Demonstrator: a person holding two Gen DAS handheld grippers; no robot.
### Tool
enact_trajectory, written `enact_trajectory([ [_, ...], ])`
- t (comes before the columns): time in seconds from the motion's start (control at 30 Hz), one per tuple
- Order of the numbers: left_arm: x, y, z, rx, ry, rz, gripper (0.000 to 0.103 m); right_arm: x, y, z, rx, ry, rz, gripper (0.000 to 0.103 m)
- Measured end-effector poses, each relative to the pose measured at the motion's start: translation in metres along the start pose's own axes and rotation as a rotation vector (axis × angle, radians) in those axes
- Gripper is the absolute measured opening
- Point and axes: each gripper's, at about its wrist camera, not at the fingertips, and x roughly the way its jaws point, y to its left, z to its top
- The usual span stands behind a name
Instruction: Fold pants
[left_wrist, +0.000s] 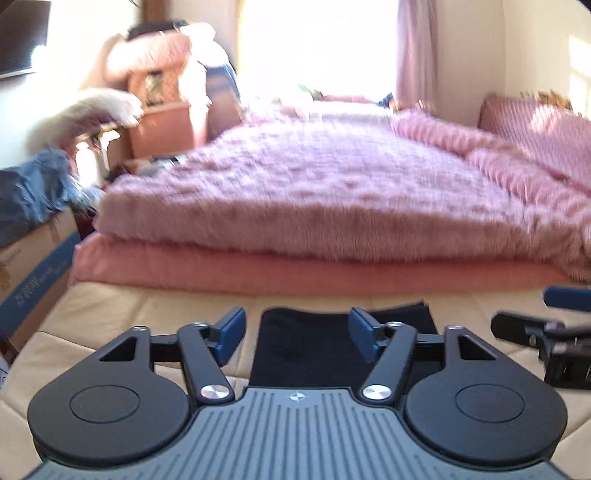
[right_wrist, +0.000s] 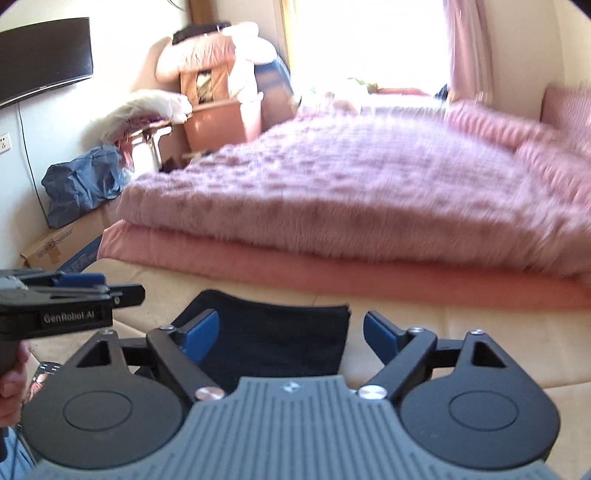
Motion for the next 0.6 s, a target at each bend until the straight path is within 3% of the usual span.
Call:
enact_trajectory([
  [0.1, -0.020, -0.004, -0.003, 0.007, -0.050, 0.013, 0.093, -0.030, 0.011, -0.009, -0.032, -0.048, -0.055, 0.082],
  [0.27, -0.039, -0.006, -0.013, 0.018, -0.072, 0.053, 0.095, -0.069, 0.027, -0.032, -0.041, -0.098, -0.109, 0.082],
  [0.47, -0.047, -0.007, -0.032, 0.009, -0.018, 0.069, 0.095, -0.093, 0.033, -0.054, -0.018, -0.085, -0.125, 0.082],
  [0.6, -0.041, -0.003, -0.044, 0.008, 0.072, 0.045, 0.095, -0.092, 0.035, -0.066, -0.003, -0.029, -0.110, 0.082],
])
